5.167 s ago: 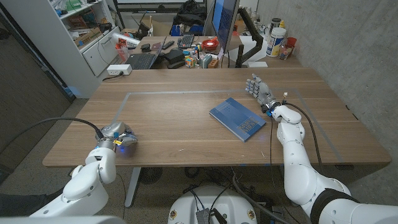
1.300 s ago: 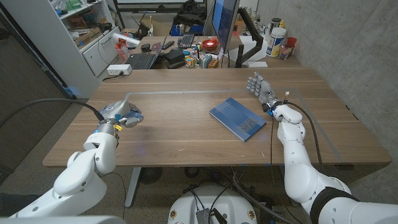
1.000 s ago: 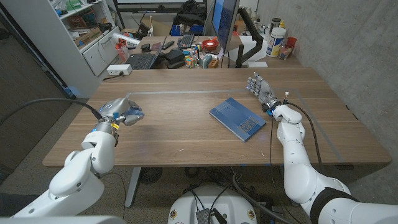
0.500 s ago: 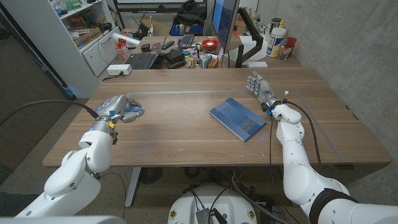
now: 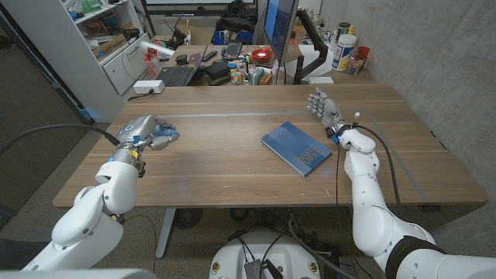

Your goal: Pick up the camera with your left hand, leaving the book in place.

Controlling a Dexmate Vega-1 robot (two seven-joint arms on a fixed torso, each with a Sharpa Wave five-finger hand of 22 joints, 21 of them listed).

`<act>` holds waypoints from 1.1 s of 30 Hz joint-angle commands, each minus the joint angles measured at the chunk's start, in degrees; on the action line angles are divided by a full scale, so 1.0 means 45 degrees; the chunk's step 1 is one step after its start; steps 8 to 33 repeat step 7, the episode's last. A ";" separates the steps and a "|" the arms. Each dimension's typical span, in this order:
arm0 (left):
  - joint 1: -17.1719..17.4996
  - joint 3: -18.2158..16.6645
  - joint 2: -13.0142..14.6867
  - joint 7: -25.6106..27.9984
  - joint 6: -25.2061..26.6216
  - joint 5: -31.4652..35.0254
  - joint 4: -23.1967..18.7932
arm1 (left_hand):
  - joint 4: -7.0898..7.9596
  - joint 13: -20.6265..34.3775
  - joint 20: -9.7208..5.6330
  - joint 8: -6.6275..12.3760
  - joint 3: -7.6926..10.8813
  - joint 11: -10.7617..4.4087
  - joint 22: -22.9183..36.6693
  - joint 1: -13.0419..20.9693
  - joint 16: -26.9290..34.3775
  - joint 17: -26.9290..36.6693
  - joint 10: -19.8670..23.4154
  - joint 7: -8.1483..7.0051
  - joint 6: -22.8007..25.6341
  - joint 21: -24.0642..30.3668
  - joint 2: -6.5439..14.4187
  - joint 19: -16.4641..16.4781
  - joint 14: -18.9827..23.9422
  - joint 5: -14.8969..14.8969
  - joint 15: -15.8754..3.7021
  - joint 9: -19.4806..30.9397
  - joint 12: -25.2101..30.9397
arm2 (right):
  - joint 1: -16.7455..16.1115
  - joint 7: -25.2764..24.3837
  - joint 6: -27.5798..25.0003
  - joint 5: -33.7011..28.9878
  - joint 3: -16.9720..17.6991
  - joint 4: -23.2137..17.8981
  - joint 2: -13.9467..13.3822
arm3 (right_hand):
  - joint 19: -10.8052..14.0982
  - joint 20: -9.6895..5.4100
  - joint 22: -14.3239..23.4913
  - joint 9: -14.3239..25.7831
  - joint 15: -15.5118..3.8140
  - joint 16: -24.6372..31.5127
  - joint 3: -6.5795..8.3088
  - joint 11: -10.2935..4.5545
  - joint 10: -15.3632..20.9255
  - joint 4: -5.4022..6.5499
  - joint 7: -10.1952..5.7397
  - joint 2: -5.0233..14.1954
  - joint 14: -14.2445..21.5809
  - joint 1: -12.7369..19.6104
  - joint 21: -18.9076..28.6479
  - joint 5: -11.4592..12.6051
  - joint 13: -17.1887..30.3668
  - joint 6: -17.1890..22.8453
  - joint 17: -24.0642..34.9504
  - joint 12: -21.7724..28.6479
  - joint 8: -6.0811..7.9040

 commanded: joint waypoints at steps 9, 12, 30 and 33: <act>-0.0076 -0.0219 -0.0799 -0.0173 -0.0736 0.0364 0.0206 | 0.0046 0.0064 -0.0081 0.0085 0.0165 -0.0012 0.0048 0.1636 -0.0114 0.0058 0.0174 -0.0006 0.0199 -0.0005 0.1648 0.0146 0.3964 0.0074 -0.5380 0.0061 -0.0042 | -0.0029 -0.0002 -0.0049 0.0050 -0.0087 -0.0114 -0.0048 | 0.0129 -0.0075 0.0036 0.0028 -0.0003 0.0008 -0.0059 0.0026 0.0130 -0.0008 -0.0095 0.0053 0.0105 0.0055 -0.0045 0.0059 0.0079 0.0025 0.0023 0.0039 0.0039; -0.0076 -0.0219 -0.0799 -0.0173 -0.0736 0.0364 0.0206 | 0.0046 0.0064 -0.0081 0.0085 0.0165 -0.0012 0.0048 0.1636 -0.0114 0.0058 0.0174 -0.0006 0.0199 -0.0005 0.1648 0.0146 0.3964 0.0074 -0.5380 0.0061 -0.0042 | -0.0029 -0.0002 -0.0049 0.0050 -0.0087 -0.0114 -0.0048 | 0.0129 -0.0075 0.0036 0.0028 -0.0003 0.0008 -0.0059 0.0026 0.0130 -0.0008 -0.0095 0.0053 0.0105 0.0055 -0.0045 0.0059 0.0079 0.0025 0.0023 0.0039 0.0039; -0.0076 -0.0219 -0.0799 -0.0173 -0.0736 0.0364 0.0206 | 0.0046 0.0064 -0.0081 0.0085 0.0165 -0.0012 0.0048 0.1636 -0.0114 0.0058 0.0174 -0.0006 0.0199 -0.0005 0.1648 0.0146 0.3964 0.0074 -0.5380 0.0061 -0.0042 | -0.0029 -0.0002 -0.0049 0.0050 -0.0087 -0.0114 -0.0048 | 0.0129 -0.0075 0.0036 0.0028 -0.0003 0.0008 -0.0059 0.0026 0.0130 -0.0008 -0.0095 0.0053 0.0105 0.0055 -0.0045 0.0059 0.0079 0.0025 0.0023 0.0039 0.0039; -0.0076 -0.0219 -0.0799 -0.0173 -0.0736 0.0364 0.0206 | 0.0046 0.0064 -0.0081 0.0085 0.0165 -0.0012 0.0048 0.1636 -0.0114 0.0058 0.0174 -0.0006 0.0199 -0.0005 0.1648 0.0146 0.3964 0.0074 -0.5380 0.0061 -0.0042 | -0.0029 -0.0002 -0.0049 0.0050 -0.0087 -0.0114 -0.0048 | 0.0129 -0.0075 0.0036 0.0028 -0.0003 0.0008 -0.0059 0.0026 0.0130 -0.0008 -0.0095 0.0053 0.0105 0.0055 -0.0045 0.0059 0.0079 0.0025 0.0023 0.0039 0.0039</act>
